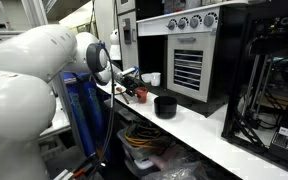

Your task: Pick up the pink cup and pour it's content into the black bowl

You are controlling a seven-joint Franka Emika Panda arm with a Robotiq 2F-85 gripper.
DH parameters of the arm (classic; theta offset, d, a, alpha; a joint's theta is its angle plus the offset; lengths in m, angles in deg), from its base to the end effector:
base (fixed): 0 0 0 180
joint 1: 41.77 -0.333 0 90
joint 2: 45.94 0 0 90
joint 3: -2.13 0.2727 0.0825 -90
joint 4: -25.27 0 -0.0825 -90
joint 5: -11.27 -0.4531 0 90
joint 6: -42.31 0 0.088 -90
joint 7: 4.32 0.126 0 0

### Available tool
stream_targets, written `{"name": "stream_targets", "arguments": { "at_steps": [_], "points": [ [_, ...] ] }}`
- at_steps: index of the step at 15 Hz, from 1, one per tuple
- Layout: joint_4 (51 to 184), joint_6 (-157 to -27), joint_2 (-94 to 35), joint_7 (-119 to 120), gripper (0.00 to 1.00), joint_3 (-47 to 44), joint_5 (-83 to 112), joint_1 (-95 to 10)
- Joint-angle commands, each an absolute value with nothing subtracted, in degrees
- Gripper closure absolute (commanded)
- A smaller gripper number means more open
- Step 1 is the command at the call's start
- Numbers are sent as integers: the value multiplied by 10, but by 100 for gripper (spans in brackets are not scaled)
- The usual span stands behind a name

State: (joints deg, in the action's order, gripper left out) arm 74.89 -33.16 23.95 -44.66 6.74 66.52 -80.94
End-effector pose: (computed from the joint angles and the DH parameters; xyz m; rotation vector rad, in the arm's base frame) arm 0.6154 0.3977 0.0925 1.4717 1.4979 -0.8177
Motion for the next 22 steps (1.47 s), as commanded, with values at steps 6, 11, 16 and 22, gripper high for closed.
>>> {"name": "stream_targets", "arguments": {
  "at_steps": [6, 11, 16, 22],
  "points": [
    [754, -316, 153, -394, 52, 85, 594, -778],
    [797, -329, 85, -360, 52, 90, 554, -765],
    [856, -339, 27, -351, 52, 94, 519, -746],
    [960, -386, -43, -343, 52, 97, 462, -699]
  ]
}}
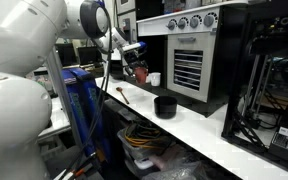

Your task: Pick up the pink cup and pour it's content into the black bowl

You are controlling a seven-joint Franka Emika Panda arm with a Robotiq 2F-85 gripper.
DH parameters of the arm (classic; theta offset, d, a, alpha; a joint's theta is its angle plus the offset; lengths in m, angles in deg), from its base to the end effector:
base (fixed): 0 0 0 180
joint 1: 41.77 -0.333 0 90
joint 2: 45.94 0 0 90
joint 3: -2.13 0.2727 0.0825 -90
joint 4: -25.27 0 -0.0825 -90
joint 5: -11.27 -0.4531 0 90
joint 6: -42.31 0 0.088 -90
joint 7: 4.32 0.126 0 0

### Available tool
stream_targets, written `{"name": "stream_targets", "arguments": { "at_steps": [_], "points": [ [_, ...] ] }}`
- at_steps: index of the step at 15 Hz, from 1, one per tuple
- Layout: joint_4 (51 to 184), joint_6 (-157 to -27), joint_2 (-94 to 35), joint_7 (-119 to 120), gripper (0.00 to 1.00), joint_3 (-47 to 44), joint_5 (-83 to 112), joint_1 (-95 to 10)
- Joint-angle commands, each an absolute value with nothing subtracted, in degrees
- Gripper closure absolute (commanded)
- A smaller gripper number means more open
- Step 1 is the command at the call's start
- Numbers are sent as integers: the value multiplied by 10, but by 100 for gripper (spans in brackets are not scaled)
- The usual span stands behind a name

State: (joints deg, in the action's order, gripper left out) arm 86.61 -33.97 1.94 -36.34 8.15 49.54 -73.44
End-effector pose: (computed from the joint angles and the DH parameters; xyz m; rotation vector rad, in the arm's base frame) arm 0.6397 0.3579 0.2542 1.9860 1.4149 -0.6801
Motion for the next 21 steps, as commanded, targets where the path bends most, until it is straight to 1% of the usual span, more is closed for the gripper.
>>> {"name": "stream_targets", "arguments": {
  "at_steps": [1, 8, 9, 16, 21],
  "points": [
    [977, -397, -53, -337, 52, 94, 455, -692],
    [1093, -475, -119, -346, 52, 89, 435, -649],
    [1102, -475, -122, -343, 52, 107, 449, -634],
    [1173, -489, -161, -351, 52, 118, 465, -601],
    [1214, -570, -180, -352, 52, 125, 447, -568]
  ]
}}
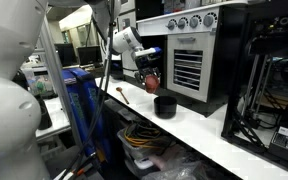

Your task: Pick up the pink cup and pour it's content into the black bowl

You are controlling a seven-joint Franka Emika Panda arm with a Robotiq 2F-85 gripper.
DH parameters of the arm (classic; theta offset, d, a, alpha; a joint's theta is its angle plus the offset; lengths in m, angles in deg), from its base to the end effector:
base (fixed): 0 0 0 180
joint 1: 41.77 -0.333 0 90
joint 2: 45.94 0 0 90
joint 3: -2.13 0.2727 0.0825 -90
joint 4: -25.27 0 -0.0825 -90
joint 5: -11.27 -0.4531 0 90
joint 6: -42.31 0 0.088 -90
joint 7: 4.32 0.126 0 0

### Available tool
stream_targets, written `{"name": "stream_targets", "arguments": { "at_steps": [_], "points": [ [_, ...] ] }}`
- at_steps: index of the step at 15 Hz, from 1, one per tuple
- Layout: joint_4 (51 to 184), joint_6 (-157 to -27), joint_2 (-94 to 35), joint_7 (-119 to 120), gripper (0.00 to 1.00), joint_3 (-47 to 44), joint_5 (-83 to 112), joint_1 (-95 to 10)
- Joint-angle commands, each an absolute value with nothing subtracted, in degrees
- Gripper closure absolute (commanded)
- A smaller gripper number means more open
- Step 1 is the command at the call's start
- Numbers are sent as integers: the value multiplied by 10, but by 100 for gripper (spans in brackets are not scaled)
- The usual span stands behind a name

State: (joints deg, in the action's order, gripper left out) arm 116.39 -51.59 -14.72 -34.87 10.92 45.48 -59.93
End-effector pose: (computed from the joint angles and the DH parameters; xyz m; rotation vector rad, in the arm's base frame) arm 0.6271 0.2372 0.2141 2.1419 1.4558 -0.6556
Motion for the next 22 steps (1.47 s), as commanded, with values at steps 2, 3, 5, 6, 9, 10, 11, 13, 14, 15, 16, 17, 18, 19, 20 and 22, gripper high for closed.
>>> {"name": "stream_targets", "arguments": {
  "at_steps": [2, 3, 5, 6, 9, 10, 11, 13, 14, 15, 16, 17, 18, 19, 20, 22],
  "points": [
    [1222, -596, -183, -353, 52, 124, 437, -557],
    [1226, -608, -183, -355, 52, 123, 433, -553],
    [1229, -623, -182, -358, 52, 122, 429, -548],
    [1231, -630, -182, -360, 52, 122, 427, -545],
    [1238, -648, -184, -364, 52, 122, 423, -539],
    [1239, -652, -185, -366, 52, 122, 420, -537],
    [1240, -659, -186, -367, 52, 122, 414, -535],
    [1243, -672, -189, -370, 52, 122, 404, -531],
    [1245, -678, -191, -371, 52, 122, 397, -529],
    [1248, -687, -194, -372, 52, 122, 390, -527],
    [1252, -694, -198, -373, 52, 122, 384, -525],
    [1256, -700, -203, -377, 52, 122, 378, -523],
    [1261, -707, -208, -379, 52, 122, 372, -520],
    [1264, -712, -212, -381, 52, 121, 368, -518],
    [1269, -717, -217, -385, 52, 121, 362, -515],
    [1279, -730, -224, -394, 52, 120, 350, -508]
  ]
}}
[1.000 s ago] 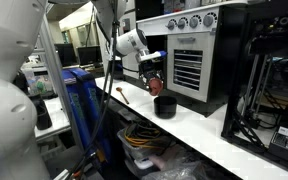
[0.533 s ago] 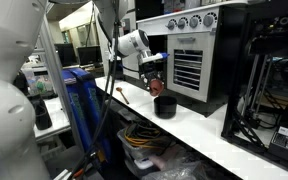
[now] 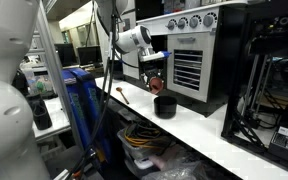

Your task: Pick up the pink cup and pour it's content into the black bowl

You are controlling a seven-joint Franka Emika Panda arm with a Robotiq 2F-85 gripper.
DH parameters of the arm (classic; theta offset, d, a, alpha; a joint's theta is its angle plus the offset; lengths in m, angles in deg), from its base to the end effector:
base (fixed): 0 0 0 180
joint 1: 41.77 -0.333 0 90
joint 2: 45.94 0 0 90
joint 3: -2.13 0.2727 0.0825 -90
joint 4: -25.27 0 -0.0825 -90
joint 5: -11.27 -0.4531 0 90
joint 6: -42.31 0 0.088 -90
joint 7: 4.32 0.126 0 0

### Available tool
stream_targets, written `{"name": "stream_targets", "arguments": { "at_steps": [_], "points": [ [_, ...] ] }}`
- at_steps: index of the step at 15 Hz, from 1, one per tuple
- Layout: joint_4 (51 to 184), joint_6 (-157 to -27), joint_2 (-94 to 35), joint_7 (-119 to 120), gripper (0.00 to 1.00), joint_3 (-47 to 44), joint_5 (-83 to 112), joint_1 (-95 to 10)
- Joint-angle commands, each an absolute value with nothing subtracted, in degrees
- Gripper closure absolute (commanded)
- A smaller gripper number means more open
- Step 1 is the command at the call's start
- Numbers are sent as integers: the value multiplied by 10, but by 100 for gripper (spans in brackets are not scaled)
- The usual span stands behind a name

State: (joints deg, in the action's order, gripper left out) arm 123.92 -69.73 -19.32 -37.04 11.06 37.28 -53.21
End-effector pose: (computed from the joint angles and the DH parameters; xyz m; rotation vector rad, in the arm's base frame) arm 0.6467 0.1982 0.2107 2.3733 1.5171 -0.3571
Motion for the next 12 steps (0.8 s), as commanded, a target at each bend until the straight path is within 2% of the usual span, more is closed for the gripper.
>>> {"name": "stream_targets", "arguments": {
  "at_steps": [1, 12],
  "points": [
    [1283, -735, -228, -398, 52, 119, 343, -504],
    [1313, -799, -240, -468, 52, 117, 266, -462]
  ]
}}
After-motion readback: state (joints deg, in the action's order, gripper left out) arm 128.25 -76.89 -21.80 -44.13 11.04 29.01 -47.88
